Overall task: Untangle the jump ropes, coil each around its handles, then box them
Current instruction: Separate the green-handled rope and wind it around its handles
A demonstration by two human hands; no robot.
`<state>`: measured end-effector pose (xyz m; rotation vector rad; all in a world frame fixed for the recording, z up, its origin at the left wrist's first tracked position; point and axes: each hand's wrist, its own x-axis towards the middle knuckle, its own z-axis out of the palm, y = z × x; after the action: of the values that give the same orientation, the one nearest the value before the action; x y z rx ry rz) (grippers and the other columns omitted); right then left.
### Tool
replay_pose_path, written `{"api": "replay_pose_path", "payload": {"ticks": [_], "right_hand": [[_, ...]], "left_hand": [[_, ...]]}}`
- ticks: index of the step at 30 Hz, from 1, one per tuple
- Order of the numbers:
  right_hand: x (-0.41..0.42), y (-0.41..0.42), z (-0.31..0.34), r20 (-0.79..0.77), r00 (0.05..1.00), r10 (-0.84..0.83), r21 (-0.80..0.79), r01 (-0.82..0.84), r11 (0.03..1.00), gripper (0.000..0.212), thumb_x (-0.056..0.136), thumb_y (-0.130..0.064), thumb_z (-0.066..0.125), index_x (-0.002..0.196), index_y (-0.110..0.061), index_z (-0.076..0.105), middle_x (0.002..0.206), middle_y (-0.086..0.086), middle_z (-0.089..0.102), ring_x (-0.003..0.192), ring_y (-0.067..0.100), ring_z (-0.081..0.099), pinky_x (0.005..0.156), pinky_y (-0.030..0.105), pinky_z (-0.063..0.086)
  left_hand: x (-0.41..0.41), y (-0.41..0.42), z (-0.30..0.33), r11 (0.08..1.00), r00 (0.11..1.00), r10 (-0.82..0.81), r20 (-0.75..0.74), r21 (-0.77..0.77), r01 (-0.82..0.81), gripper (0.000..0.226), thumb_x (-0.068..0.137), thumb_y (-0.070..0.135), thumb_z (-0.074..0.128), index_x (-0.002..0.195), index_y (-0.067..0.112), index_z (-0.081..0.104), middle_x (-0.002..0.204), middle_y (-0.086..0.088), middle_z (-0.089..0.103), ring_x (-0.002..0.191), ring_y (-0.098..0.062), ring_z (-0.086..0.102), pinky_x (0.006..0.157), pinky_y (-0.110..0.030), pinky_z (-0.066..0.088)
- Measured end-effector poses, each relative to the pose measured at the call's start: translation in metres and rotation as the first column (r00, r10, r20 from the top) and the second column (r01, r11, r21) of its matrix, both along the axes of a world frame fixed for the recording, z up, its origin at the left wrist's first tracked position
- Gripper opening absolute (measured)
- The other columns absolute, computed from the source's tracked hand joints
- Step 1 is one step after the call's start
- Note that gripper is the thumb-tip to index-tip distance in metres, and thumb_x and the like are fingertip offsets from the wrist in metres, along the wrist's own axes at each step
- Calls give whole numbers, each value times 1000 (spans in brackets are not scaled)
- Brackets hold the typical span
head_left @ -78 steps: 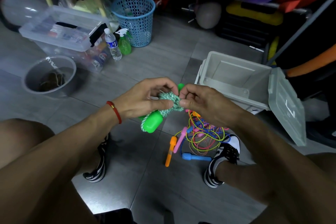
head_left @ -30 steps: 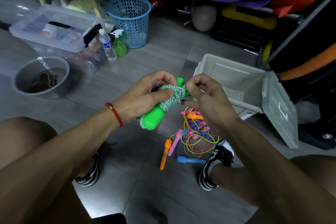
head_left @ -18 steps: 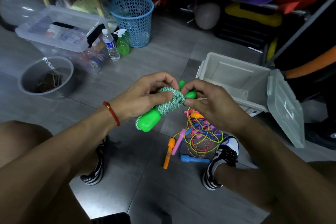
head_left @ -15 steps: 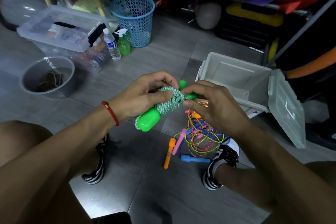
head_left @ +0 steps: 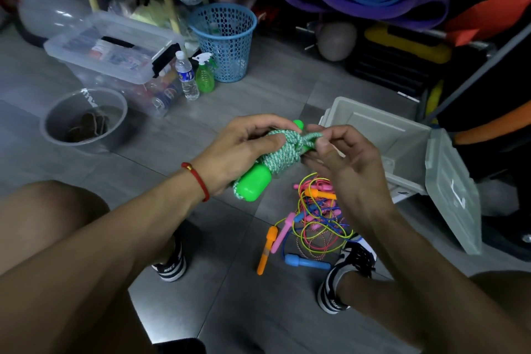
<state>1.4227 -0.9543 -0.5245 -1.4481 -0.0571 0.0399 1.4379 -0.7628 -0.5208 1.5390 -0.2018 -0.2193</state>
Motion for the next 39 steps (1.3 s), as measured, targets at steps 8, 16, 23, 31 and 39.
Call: {"api": "replay_pose_path", "payload": {"ticks": [8,16,23,31,39], "right_hand": [[0,-16,-8,362,896,256,-644,42,764,13,99,-28,61,94,-15,58,136,0,45,115,12,60,89,36,57],[7,-24,-16,496,790,362,-712,131,690,17,99,-23,57,98,-8,63,134,12,42,106,18,60,98,26,48],[2,-17,-11,70,989,129,-104,-121,987,12,91,-14,71,81,-7,69,88,15,60,83,26,64,76,39,62],[1,-15,18,68,998,7,-101,0,995,39,87,-16,76,107,-14,43,104,19,62,81,20,65,70,47,61],[1,-26,47,14,994,-105,84,104,991,39,90,-3,70,121,-13,48,93,19,67,83,20,73,68,41,62]], "left_hand": [[3,3,2,995,994,-52,-101,-92,42,22,90,10,60,109,9,70,102,-18,67,89,-31,60,78,-61,54],[1,-1,2,966,973,-104,-206,-252,50,13,92,8,58,104,8,62,101,-19,60,78,-29,65,66,-54,59],[5,-4,5,993,995,-98,-12,-68,97,12,87,7,62,98,12,66,91,-14,64,87,-27,57,81,-40,49],[9,-17,27,991,988,-127,84,57,122,30,87,7,69,112,16,54,105,-11,64,91,-25,55,81,-33,46],[3,-24,41,890,985,-143,95,447,86,81,65,39,91,132,29,46,126,0,61,116,-14,61,95,-29,53]]}}
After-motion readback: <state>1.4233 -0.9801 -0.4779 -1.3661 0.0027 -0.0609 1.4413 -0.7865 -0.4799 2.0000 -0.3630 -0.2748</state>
